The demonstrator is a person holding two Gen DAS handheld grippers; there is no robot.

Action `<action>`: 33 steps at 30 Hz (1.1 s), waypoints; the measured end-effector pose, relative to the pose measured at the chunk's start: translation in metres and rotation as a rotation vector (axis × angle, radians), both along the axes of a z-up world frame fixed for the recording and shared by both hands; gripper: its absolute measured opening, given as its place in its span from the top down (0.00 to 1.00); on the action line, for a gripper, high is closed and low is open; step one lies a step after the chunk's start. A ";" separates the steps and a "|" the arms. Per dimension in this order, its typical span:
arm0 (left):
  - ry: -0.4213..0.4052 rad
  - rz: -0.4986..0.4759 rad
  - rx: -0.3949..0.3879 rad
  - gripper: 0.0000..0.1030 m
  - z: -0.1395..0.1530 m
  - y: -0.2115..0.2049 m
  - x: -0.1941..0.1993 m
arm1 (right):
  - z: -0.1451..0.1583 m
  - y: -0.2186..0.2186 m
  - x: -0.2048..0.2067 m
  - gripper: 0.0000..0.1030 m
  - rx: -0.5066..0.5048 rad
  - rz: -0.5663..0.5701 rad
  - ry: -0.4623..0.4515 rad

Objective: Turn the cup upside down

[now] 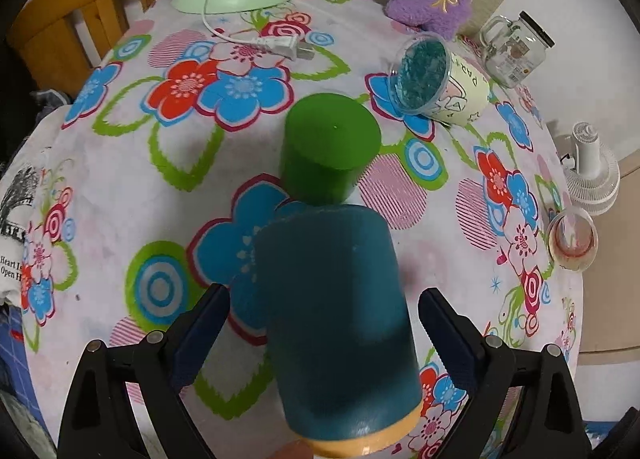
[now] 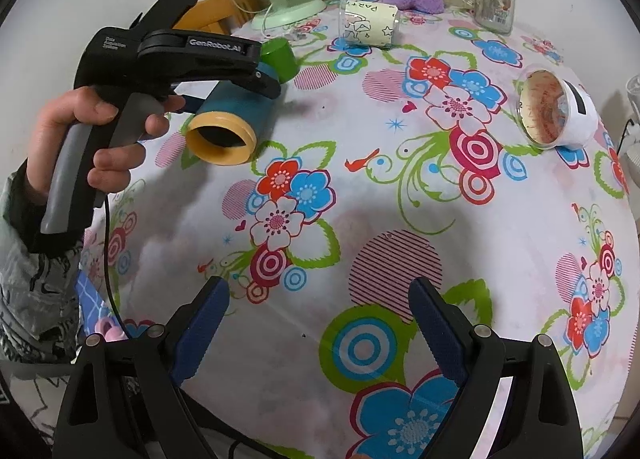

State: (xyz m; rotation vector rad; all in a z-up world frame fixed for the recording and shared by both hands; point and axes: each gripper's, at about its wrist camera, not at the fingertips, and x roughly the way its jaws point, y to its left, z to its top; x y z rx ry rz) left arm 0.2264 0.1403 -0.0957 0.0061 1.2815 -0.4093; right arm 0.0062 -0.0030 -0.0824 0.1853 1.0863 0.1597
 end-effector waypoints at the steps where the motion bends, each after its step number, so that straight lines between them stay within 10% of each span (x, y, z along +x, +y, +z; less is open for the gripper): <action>1: -0.002 -0.004 0.001 0.10 -0.001 -0.002 0.000 | 0.000 0.000 0.000 0.10 -0.001 -0.001 -0.001; 4: -0.011 -0.008 -0.010 0.29 -0.003 -0.003 -0.001 | 0.000 0.000 0.001 0.10 0.007 0.001 -0.004; 25: -0.266 -0.091 -0.076 0.33 0.079 0.000 -0.079 | 0.016 0.011 0.006 0.10 0.010 0.017 -0.065; 33: -0.316 -0.125 0.045 0.33 0.079 -0.012 -0.107 | 0.015 0.008 0.002 0.10 0.013 0.006 -0.067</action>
